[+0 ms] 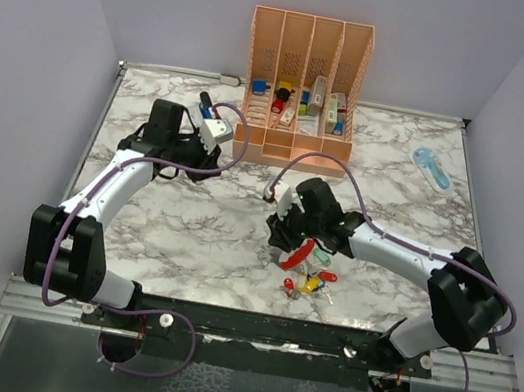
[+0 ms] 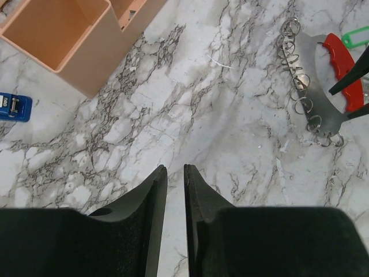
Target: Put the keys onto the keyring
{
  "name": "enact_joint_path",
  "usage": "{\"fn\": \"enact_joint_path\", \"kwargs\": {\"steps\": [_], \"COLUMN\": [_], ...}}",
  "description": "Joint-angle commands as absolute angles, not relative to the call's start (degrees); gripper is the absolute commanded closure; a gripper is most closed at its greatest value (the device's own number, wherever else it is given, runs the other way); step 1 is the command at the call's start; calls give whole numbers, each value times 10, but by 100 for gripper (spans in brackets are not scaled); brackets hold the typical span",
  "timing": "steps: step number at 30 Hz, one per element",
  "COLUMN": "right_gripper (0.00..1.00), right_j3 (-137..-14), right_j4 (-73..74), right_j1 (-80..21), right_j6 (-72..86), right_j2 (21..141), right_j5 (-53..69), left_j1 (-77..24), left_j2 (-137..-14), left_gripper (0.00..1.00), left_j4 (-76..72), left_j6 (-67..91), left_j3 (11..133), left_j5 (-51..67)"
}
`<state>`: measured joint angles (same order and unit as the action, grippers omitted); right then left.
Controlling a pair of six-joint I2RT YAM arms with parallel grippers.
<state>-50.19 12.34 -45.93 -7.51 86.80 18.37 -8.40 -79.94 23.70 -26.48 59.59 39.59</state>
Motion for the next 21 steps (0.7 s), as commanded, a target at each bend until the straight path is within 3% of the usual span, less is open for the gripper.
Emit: {"fn": "enact_joint_path", "kwargs": {"steps": [1,16,21], "right_gripper": [69,66,82], "right_j3": [-503,-500,-507], "right_j4": [83,54,52], "right_j1": [-461,-486,-488], "right_j6": [-132,-151,-143], "right_j2": [907,959,976], "right_j5": [217,196,194], "left_j1": [-78,-71,-70], "left_j2": [-790,-792,-791], "left_gripper": [78,78,78], "left_j4": [230,224,225], "left_j6": [-262,-259,-259], "left_j3": [588,580,581], "left_j5": [425,434,437]}}
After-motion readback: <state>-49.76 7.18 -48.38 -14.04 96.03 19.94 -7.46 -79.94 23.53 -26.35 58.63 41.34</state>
